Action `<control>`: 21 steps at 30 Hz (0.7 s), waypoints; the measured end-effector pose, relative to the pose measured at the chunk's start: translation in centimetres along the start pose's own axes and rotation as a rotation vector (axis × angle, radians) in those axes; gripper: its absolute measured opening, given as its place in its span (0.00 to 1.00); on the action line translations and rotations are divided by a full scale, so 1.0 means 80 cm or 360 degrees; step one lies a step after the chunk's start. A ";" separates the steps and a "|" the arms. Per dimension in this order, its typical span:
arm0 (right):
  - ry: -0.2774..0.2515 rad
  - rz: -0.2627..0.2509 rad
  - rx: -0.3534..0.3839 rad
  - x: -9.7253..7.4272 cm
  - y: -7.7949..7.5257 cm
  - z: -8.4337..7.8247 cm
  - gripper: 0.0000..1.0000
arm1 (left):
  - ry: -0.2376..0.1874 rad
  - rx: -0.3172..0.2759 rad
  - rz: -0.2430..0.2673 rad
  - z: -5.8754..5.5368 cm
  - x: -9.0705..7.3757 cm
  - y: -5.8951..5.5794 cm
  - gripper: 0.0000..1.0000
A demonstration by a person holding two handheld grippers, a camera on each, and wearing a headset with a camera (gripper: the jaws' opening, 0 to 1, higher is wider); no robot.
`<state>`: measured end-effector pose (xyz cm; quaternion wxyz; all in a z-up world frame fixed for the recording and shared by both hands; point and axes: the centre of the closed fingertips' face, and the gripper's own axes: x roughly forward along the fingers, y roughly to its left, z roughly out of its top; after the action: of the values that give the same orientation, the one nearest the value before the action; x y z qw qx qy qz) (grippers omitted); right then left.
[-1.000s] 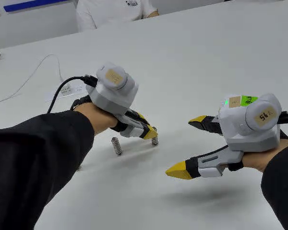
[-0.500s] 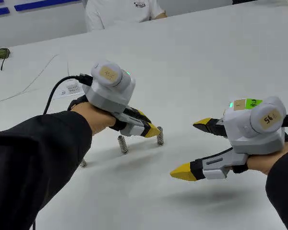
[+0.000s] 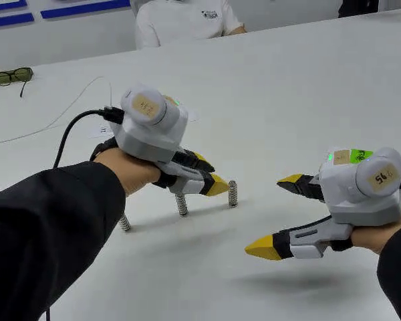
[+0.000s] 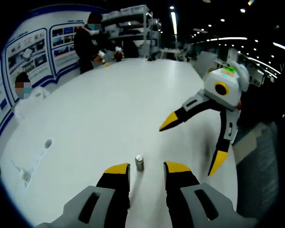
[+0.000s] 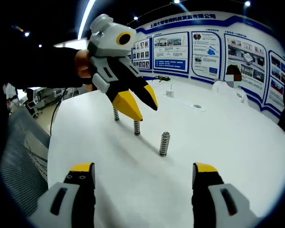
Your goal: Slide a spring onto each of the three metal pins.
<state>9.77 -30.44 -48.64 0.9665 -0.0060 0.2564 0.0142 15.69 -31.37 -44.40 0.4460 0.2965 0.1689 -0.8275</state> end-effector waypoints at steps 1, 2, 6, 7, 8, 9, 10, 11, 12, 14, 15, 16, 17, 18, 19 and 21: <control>0.0003 0.0001 -0.0001 0.000 0.000 -0.001 0.85 | -0.0007 -0.0003 0.0002 0.000 -0.001 -0.001 0.29; 0.0007 0.0003 -0.0002 0.001 0.001 -0.001 0.85 | -0.0015 -0.0007 0.0007 0.000 -0.004 -0.002 0.29; 0.0016 0.0007 -0.0003 0.001 0.002 -0.003 0.85 | -0.0036 -0.0007 0.0019 -0.001 -0.012 -0.007 0.31; 0.0017 0.0008 -0.0001 0.002 0.002 -0.003 0.85 | -0.0043 -0.0005 0.0026 -0.002 -0.015 -0.009 0.31; 0.0018 0.0008 0.0000 0.002 0.002 -0.004 0.85 | -0.0049 -0.0002 0.0031 -0.002 -0.018 -0.010 0.31; 0.0019 0.0009 0.0000 0.002 0.002 -0.004 0.85 | -0.0056 0.0001 0.0037 -0.003 -0.022 -0.012 0.31; 0.0021 0.0010 -0.0001 0.002 0.002 -0.005 0.85 | -0.0060 0.0000 0.0038 -0.003 -0.024 -0.013 0.31; 0.0022 0.0011 -0.0001 0.002 0.002 -0.005 0.85 | -0.0062 0.0001 0.0039 -0.004 -0.026 -0.014 0.31; 0.0025 0.0013 -0.0002 0.003 0.003 -0.005 0.85 | -0.0066 0.0005 0.0044 -0.006 -0.029 -0.016 0.31; 0.0029 0.0016 -0.0004 0.003 0.004 -0.006 0.85 | -0.0074 0.0006 0.0051 -0.008 -0.035 -0.018 0.32; 0.0030 0.0016 -0.0004 0.003 0.004 -0.007 0.85 | -0.0078 0.0007 0.0052 -0.009 -0.038 -0.020 0.32; 0.0031 0.0017 -0.0005 0.003 0.004 -0.007 0.85 | -0.0082 0.0006 0.0054 -0.010 -0.040 -0.021 0.32; 0.0032 0.0017 -0.0005 0.004 0.005 -0.007 0.85 | -0.0089 0.0005 0.0057 -0.011 -0.044 -0.023 0.32; 0.0032 0.0017 -0.0008 0.004 0.005 -0.007 0.85 | -0.0093 0.0004 0.0059 -0.012 -0.046 -0.024 0.33; 0.0032 0.0017 -0.0010 0.004 0.005 -0.007 0.85 | -0.0098 0.0001 0.0065 -0.014 -0.050 -0.025 0.33; 0.0032 0.0021 -0.0009 0.004 0.006 -0.007 0.85 | -0.0109 -0.0006 0.0075 -0.016 -0.055 -0.026 0.33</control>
<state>9.77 -29.95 -49.27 0.9637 -0.0073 0.2659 0.0212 16.30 -26.74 -42.50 0.4714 0.2710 0.1479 -0.8261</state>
